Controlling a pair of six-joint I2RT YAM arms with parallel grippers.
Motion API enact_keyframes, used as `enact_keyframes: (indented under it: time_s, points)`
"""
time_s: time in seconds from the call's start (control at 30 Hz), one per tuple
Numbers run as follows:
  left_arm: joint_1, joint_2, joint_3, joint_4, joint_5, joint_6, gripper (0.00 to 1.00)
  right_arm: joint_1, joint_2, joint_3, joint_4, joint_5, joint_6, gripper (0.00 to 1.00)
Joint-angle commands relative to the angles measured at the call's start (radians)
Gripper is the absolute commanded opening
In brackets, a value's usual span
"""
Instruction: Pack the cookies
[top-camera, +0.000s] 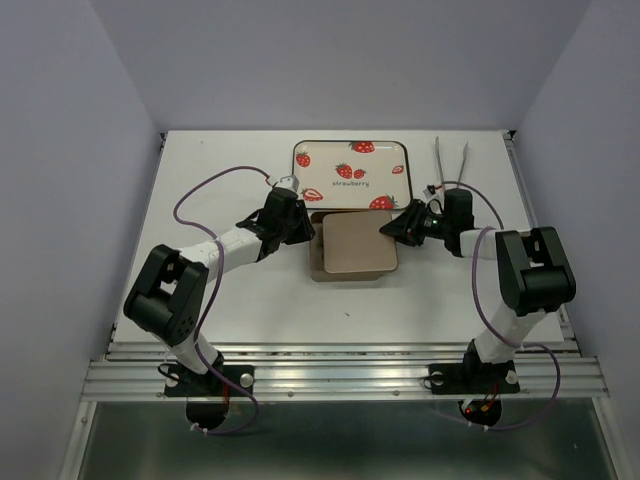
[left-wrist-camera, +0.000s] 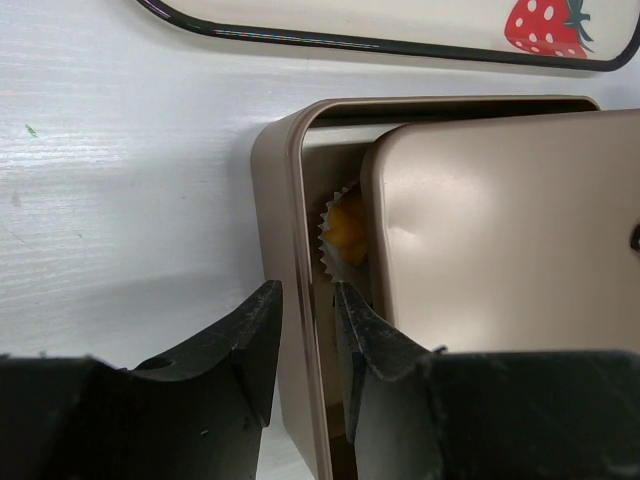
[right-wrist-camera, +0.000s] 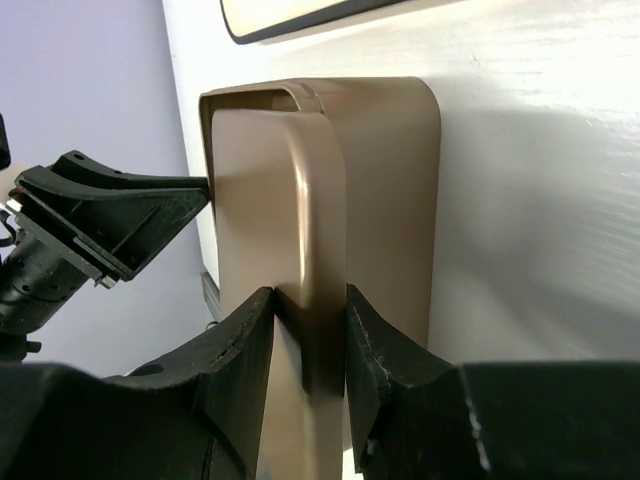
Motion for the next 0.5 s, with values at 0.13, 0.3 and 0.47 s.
enact_keyframes:
  time_s: [0.13, 0.3, 0.47]
  points:
    - [-0.004, -0.011, 0.023, 0.018, 0.011, 0.0, 0.39, 0.019, 0.034, -0.015, 0.181, 0.047, -0.039, 0.36]
    - [0.0, -0.017, 0.025, 0.015, 0.02, -0.001, 0.39, 0.019, 0.028, -0.049, 0.237, 0.044, -0.065, 0.33]
    - [0.008, -0.026, 0.023, 0.017, 0.031, -0.007, 0.4, 0.028, 0.036, -0.072, 0.287, 0.05, -0.058, 0.34]
